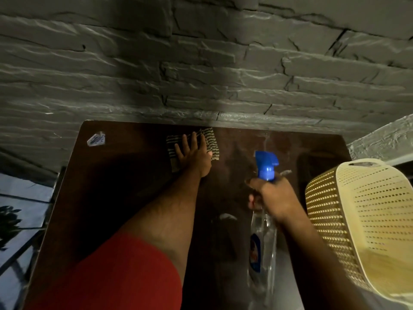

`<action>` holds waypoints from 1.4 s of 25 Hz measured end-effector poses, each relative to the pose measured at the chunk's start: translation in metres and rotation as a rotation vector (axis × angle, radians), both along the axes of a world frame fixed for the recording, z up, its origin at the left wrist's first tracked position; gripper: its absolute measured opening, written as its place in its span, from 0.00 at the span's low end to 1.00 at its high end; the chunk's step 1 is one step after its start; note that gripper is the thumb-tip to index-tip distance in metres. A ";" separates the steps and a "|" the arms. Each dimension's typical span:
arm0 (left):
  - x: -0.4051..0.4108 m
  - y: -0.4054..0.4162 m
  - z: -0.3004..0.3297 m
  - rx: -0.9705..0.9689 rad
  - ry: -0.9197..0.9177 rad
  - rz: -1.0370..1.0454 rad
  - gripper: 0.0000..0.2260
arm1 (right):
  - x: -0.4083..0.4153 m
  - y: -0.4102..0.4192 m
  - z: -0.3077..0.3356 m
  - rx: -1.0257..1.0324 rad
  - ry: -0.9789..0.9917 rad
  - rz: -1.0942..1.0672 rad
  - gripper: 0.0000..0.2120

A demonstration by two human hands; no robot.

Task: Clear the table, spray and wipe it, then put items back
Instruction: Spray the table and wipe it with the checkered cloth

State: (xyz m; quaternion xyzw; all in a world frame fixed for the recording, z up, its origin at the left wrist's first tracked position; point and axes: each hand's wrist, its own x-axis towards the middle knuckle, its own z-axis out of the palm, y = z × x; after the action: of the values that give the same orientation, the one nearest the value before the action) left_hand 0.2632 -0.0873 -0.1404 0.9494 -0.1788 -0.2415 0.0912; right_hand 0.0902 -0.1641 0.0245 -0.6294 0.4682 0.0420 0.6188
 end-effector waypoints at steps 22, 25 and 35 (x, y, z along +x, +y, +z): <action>-0.193 0.128 0.014 0.046 0.029 -0.020 0.28 | -0.212 0.094 0.004 -0.132 0.060 0.206 0.02; -0.228 0.143 0.020 0.061 0.045 -0.017 0.28 | -0.238 0.100 0.009 -0.077 0.056 0.184 0.02; -0.245 0.136 0.005 0.004 -0.100 -0.354 0.36 | -0.204 0.073 -0.002 -0.110 0.010 0.160 0.05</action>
State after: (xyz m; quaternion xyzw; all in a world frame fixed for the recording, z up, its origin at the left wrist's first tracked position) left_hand 0.0186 0.0488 -0.1354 0.9140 -0.3472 -0.2066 0.0366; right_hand -0.1139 -0.0911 0.0227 -0.6977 0.4209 0.0687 0.5756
